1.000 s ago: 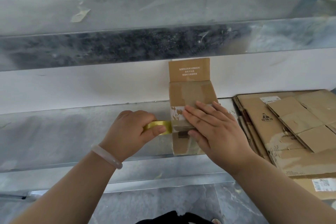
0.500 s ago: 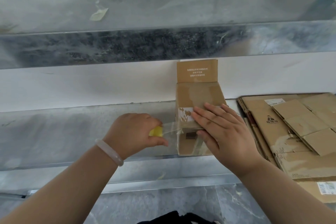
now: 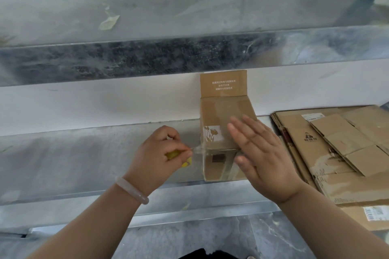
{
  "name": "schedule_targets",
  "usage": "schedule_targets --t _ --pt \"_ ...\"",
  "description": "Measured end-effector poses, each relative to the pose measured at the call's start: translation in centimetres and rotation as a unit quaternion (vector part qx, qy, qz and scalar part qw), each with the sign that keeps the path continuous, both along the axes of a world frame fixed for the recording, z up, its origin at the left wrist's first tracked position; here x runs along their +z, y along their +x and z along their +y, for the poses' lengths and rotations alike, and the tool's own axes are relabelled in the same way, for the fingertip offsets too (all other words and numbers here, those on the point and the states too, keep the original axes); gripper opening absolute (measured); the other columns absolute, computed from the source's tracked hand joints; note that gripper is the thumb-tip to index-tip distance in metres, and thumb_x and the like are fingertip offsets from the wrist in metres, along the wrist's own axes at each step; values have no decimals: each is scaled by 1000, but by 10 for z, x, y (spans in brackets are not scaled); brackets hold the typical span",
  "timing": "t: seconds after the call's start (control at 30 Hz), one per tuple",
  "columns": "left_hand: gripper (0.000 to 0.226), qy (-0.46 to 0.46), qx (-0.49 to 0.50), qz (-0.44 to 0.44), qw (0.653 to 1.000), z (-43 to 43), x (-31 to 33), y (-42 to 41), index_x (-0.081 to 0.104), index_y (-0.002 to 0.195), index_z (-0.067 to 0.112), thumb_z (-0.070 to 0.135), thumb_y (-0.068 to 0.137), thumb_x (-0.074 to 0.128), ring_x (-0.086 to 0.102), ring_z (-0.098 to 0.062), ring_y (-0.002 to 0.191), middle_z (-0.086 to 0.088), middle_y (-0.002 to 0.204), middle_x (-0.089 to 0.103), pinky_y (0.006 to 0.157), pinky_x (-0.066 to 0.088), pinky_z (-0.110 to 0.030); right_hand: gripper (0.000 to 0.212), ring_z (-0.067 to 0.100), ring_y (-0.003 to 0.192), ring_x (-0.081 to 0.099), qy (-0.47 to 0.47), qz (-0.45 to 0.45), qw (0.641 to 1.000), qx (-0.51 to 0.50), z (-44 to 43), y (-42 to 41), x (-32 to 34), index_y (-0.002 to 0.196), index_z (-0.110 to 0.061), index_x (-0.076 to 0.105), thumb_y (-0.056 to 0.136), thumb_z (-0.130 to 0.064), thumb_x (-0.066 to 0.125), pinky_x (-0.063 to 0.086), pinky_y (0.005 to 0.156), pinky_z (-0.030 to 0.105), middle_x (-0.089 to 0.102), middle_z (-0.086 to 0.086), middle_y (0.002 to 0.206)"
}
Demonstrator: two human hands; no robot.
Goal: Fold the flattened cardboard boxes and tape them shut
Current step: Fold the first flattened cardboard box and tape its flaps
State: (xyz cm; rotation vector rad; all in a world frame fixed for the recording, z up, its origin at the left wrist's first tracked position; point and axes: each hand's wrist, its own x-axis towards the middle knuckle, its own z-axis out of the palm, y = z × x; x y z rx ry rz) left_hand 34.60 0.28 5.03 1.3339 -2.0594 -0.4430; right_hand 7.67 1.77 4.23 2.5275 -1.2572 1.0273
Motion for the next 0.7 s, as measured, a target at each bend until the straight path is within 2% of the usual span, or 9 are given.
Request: schedule_targets --t 0.07,0.13,0.2,0.27,0.33,0.43,0.57,0.63,0.7 --pt "5 -10 6 -3 1000 -1 1 -6 78 81 25 30 81 75 54 0 83 20 92 51 69 37 -6 54 21 144 33 60 -162 981 -90 4 -14 -13 150 -13 33 102 -35 27 27 117 42 36 3 156" --pt "12 -2 10 1 1000 0 1 -8 78 80 26 34 81 69 54 0 82 19 91 52 67 37 -8 52 16 138 36 192 -293 903 -248 4 -32 -29 148 -25 36 100 -45 25 32 113 43 39 -4 149" --pt "16 10 18 5 1000 2 -1 -8 78 80 26 37 80 66 54 1 84 19 91 52 68 37 -8 50 19 136 35 351 -202 845 -348 -1 -47 -52 146 -28 35 100 -47 30 31 113 44 39 -1 147" --pt "16 16 33 11 999 5 -3 -7 78 81 27 38 79 66 54 2 88 19 92 53 70 36 -6 48 24 133 36 436 -61 823 -360 -6 -53 -74 146 -21 36 101 -39 40 31 111 41 42 6 144" --pt "12 17 45 24 999 6 -5 -7 78 82 30 38 80 70 54 1 90 20 93 54 71 38 -8 42 24 121 42 430 2 826 -365 -10 -55 -89 139 -18 41 100 -32 45 36 104 37 47 6 133" --pt "12 15 47 27 998 9 -7 -7 77 83 32 40 79 68 55 0 91 20 94 54 69 41 -16 33 21 102 47 416 -29 821 -389 -15 -56 -96 132 -15 46 99 -17 46 41 87 32 51 8 121" --pt "21 24 43 37 998 13 -6 -6 75 85 36 49 80 59 55 -1 92 20 96 54 71 39 -10 43 17 62 55 426 -240 775 -399 -6 -54 -79 133 -14 51 92 -3 46 39 46 25 61 4 95" --pt "21 30 45 39 998 15 -7 -7 75 89 35 47 80 60 54 0 94 22 96 53 72 38 -9 43 14 54 49 393 -334 768 -380 10 -48 -65 130 -19 54 92 -4 41 37 44 26 62 2 85" --pt "17 33 48 49 997 18 -7 -7 75 90 35 39 78 64 54 2 94 22 97 54 72 38 -7 42 13 56 45 363 -418 771 -316 32 -39 -50 125 -28 58 94 -6 40 39 50 30 59 -5 77"
